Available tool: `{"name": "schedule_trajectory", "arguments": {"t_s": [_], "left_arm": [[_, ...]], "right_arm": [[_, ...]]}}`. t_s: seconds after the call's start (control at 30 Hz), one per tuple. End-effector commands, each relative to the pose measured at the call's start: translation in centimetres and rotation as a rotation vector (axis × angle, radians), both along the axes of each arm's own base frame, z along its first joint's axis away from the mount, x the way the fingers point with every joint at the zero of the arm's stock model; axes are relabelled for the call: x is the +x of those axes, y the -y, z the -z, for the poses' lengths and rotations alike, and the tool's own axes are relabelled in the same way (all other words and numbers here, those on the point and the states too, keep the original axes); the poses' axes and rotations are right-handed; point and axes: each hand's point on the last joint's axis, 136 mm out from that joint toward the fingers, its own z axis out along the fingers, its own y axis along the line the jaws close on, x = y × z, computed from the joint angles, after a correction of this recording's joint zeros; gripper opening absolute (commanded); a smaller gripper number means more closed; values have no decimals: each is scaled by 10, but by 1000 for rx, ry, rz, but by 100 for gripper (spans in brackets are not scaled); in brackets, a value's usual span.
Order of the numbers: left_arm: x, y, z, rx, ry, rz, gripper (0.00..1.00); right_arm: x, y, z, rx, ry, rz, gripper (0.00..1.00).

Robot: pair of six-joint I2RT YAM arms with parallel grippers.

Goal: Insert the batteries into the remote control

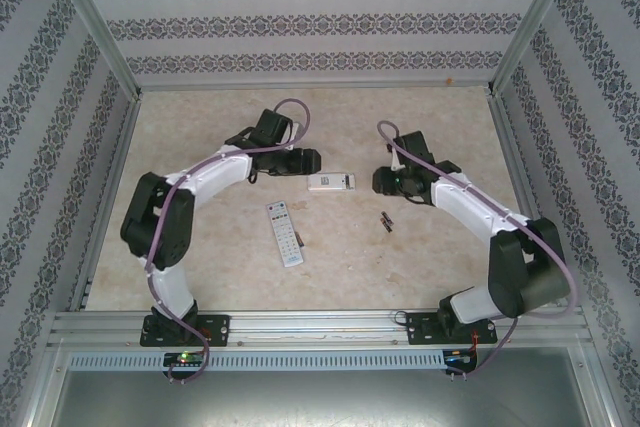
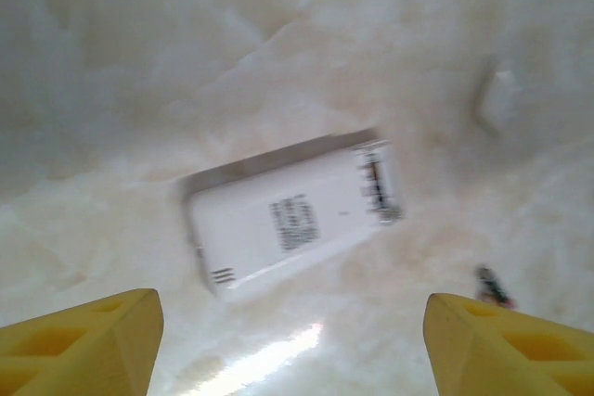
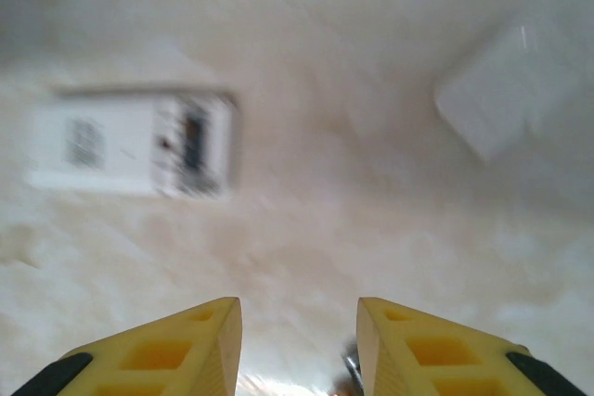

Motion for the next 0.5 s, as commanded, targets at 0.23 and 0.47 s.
{"name": "schedule_trajectory", "arguments": {"t_s": [0.23,0.47], "left_arm": [[-11,20,-22,-158,47,115,83],[-11,19,-15,-147,32,110,85]], "right_arm": [[-36,-1,58,29,-237,-14,34],[-34,6,66,-15,-249,0,27]]}}
